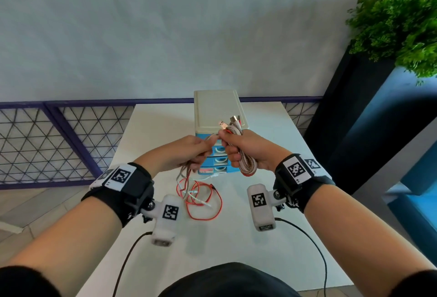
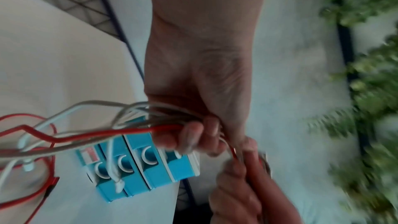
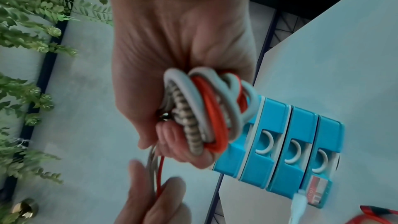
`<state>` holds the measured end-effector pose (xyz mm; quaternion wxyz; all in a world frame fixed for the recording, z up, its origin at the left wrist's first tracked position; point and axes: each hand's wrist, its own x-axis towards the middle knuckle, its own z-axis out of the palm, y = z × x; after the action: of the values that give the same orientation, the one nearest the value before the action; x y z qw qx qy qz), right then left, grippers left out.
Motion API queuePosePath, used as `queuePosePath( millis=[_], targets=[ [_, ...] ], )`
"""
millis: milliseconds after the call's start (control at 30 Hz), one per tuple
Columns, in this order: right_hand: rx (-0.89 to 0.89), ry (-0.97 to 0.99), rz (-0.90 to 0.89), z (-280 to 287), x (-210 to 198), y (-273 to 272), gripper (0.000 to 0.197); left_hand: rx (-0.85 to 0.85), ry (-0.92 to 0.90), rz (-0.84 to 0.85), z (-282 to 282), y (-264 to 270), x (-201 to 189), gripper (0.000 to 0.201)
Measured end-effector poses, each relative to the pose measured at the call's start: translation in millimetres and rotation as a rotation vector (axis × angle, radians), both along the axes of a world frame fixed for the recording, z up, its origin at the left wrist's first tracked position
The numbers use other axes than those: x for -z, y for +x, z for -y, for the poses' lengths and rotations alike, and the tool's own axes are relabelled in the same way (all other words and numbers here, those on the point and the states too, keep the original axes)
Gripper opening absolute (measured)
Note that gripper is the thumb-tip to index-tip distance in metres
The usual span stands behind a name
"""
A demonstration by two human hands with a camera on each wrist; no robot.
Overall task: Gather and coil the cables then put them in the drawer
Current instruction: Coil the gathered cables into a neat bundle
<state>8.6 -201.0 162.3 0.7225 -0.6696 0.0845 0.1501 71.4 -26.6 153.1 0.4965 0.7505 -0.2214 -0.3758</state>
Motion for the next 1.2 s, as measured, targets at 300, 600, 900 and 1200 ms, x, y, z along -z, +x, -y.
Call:
queuePosePath(
  millis=[300,600,900,1200],
  targets=[
    [0.200,0.068,0.122,5,12,7,0.031,0.087,-0.347,-0.425,-18,0,8,0.027],
    [0.236,-0.039,0.131,0,18,14,0.058,-0.054,-0.143,0.287,22,-39,-1,0.020],
    [0.276,0.170,0.020,-8,15,16,0.076,0.001,0.271,0.761,40,-47,-8,0.022],
    [0.226,0.114,0.072,-5,12,15,0.023,0.086,0.480,1.012,49,-53,-16,0.039]
  ],
)
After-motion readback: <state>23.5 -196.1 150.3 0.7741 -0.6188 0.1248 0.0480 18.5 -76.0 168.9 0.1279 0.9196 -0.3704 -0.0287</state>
